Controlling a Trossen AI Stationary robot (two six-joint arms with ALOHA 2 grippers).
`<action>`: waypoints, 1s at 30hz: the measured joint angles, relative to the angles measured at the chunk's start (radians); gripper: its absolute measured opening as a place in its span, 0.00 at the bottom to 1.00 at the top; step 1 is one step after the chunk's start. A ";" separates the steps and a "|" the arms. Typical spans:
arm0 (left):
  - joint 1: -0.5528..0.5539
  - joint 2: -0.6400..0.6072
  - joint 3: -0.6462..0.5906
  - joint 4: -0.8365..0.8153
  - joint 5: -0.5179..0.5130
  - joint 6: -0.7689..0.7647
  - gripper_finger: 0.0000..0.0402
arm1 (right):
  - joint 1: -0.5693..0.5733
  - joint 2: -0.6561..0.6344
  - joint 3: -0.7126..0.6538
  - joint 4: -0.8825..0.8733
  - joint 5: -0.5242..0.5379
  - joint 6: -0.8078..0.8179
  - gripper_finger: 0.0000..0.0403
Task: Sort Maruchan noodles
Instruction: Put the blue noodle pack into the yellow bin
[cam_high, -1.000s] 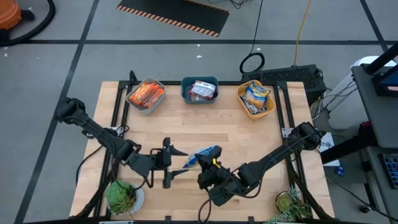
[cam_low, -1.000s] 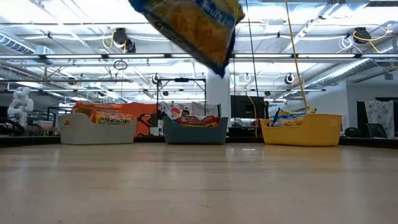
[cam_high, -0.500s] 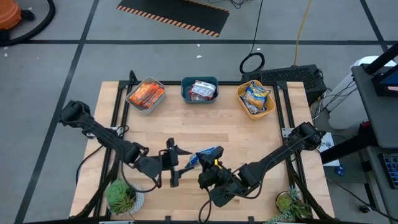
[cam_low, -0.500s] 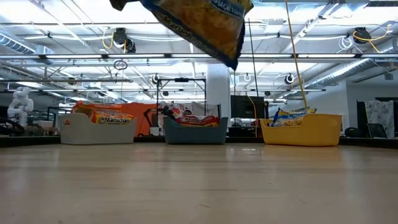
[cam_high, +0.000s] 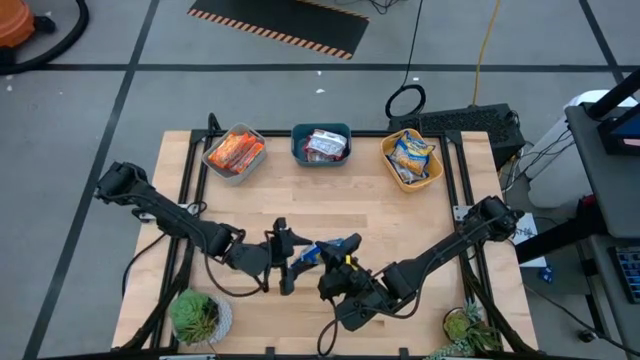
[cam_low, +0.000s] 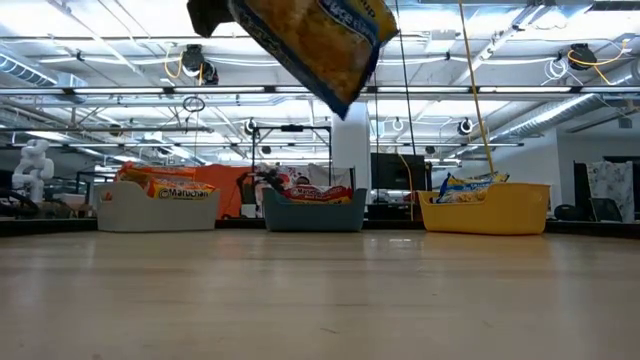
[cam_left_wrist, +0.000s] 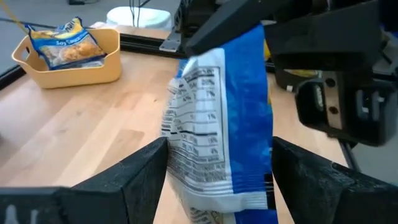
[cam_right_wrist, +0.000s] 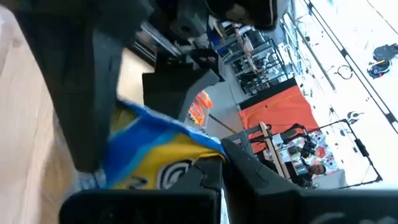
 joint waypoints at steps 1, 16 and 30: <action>0.005 0.000 0.000 0.000 0.001 -0.008 0.69 | -0.002 0.000 0.000 0.004 0.000 0.003 0.00; 0.033 -0.002 0.001 -0.119 0.031 -0.043 0.57 | -0.002 0.000 0.000 0.040 0.000 -0.010 0.00; 0.038 -0.003 0.001 -0.130 0.030 0.026 0.29 | 0.008 -0.006 0.000 0.039 -0.012 -0.020 0.01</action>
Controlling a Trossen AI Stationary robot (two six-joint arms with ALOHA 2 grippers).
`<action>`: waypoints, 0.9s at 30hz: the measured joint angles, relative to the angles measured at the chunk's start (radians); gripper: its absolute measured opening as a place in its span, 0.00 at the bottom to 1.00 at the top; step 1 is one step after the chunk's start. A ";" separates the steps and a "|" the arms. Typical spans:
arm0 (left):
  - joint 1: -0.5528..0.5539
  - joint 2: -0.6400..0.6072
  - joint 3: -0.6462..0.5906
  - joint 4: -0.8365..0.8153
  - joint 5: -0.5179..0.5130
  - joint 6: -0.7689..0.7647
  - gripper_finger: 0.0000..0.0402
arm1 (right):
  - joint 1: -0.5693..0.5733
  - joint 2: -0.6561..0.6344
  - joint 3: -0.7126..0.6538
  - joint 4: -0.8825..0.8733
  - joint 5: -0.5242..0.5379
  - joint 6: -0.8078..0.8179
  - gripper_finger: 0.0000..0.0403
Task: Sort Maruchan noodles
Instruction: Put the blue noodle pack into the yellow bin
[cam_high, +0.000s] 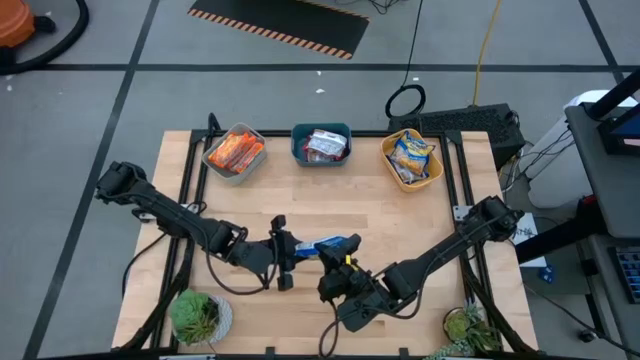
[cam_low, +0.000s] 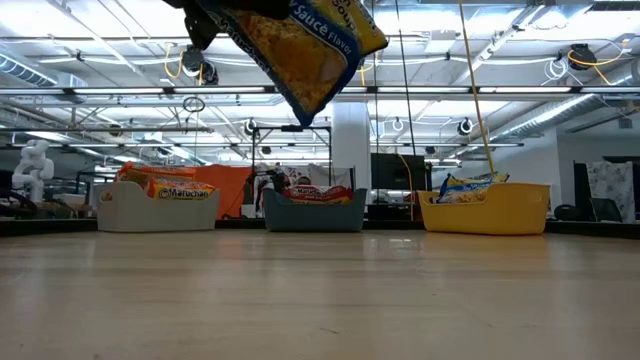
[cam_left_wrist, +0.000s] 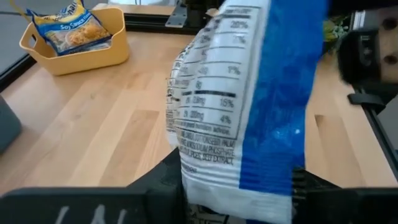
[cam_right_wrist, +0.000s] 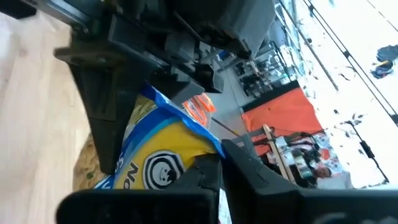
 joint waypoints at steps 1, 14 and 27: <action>0.000 0.000 0.000 0.000 0.001 0.006 0.29 | 0.003 -0.007 0.000 0.000 -0.018 0.002 0.03; -0.049 -0.004 -0.001 0.151 0.066 0.158 0.29 | 0.087 -0.186 -0.002 -0.138 -0.178 0.286 0.32; -0.052 -0.005 -0.001 0.196 0.069 0.181 0.29 | 0.161 -0.363 -0.200 0.008 -0.387 0.459 0.55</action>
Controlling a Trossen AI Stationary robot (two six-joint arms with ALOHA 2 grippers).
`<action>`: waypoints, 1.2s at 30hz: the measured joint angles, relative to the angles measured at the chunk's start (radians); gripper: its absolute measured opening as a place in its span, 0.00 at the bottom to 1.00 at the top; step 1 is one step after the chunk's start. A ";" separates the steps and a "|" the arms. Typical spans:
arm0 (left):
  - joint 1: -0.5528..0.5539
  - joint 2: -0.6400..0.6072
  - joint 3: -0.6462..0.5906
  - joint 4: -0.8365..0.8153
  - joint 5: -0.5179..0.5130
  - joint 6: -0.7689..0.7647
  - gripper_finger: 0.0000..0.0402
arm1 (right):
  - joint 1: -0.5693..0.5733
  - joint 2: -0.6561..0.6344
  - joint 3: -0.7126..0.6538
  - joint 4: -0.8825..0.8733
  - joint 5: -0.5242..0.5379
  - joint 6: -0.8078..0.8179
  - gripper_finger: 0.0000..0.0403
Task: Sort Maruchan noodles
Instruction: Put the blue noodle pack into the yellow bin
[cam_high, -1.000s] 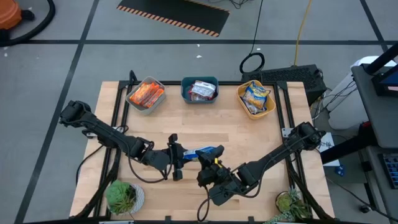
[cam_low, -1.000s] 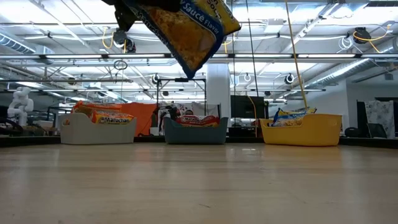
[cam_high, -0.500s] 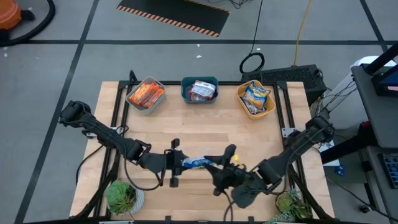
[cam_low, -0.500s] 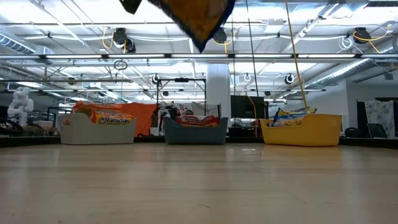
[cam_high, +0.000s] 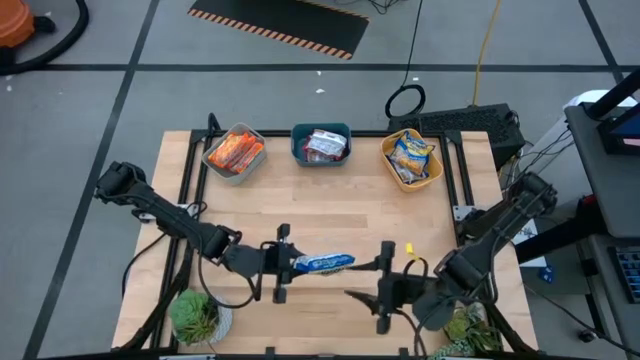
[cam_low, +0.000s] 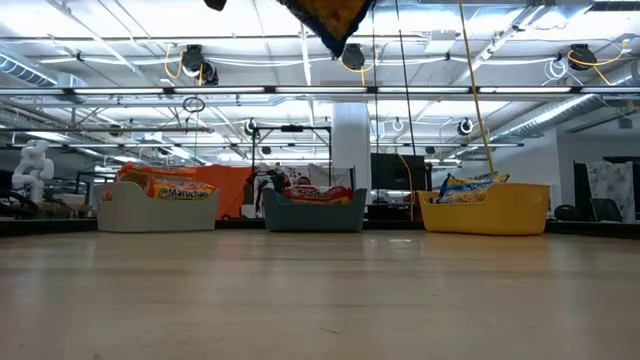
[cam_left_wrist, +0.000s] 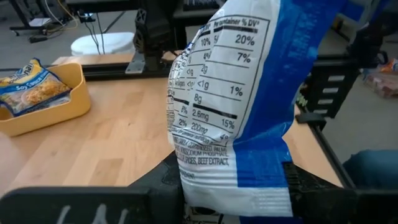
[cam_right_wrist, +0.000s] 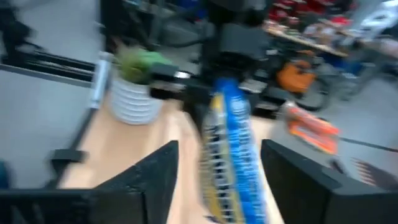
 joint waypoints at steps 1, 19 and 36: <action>0.001 0.000 0.000 0.011 0.000 0.000 0.29 | 0.000 -0.006 -0.017 0.023 -0.029 -0.001 0.58; 0.002 0.002 0.000 0.090 0.026 0.035 0.29 | -0.123 -0.001 -0.077 0.005 -0.080 0.095 0.84; 0.001 0.003 0.000 0.090 0.018 0.071 0.29 | -0.262 0.011 -0.190 0.093 -0.377 0.062 0.64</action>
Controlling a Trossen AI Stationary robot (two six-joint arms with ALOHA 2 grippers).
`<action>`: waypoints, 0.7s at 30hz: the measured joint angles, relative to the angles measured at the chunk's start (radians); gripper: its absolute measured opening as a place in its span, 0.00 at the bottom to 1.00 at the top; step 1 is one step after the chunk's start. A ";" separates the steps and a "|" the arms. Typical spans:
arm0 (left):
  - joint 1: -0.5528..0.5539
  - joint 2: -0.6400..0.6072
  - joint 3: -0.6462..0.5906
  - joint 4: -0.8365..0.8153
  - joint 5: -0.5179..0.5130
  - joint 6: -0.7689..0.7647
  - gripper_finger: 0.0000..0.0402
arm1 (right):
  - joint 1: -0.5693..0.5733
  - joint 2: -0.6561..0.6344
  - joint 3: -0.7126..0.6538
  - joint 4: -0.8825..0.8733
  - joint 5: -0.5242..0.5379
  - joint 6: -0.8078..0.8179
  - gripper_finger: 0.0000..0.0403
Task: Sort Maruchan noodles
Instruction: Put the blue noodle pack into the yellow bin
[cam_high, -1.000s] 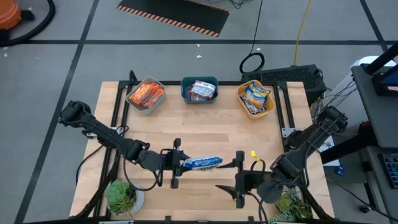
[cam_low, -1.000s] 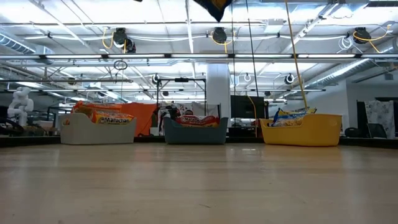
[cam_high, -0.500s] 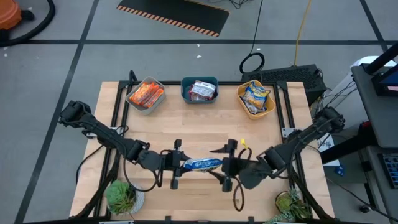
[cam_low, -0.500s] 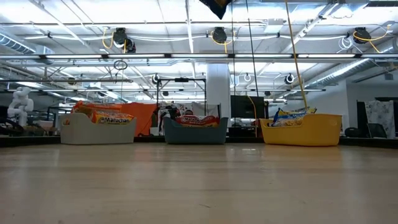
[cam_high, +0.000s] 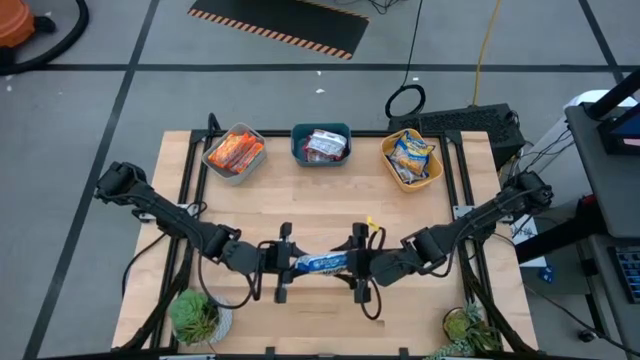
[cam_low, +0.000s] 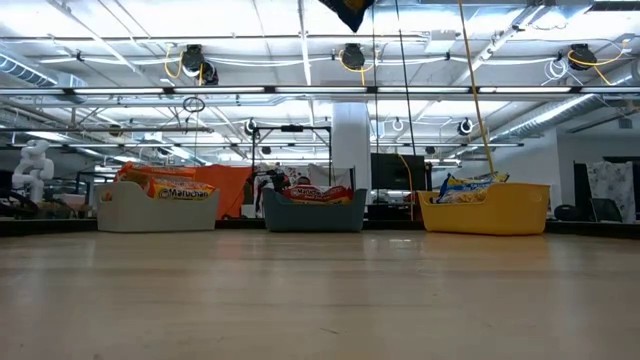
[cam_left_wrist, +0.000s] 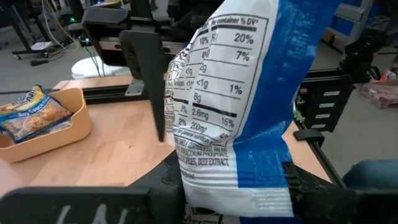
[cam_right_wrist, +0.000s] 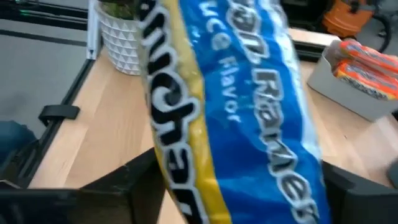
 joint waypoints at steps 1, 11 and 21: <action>0.000 0.000 0.000 0.002 0.002 0.000 0.29 | 0.000 0.000 0.000 0.008 -0.015 -0.015 0.61; -0.004 0.000 0.001 -0.013 0.006 -0.107 0.34 | -0.008 -0.017 0.000 0.012 -0.044 -0.100 0.38; -0.079 -0.028 0.001 -0.087 -0.265 -0.112 0.67 | -0.068 -0.103 -0.001 -0.079 -0.038 -0.137 0.37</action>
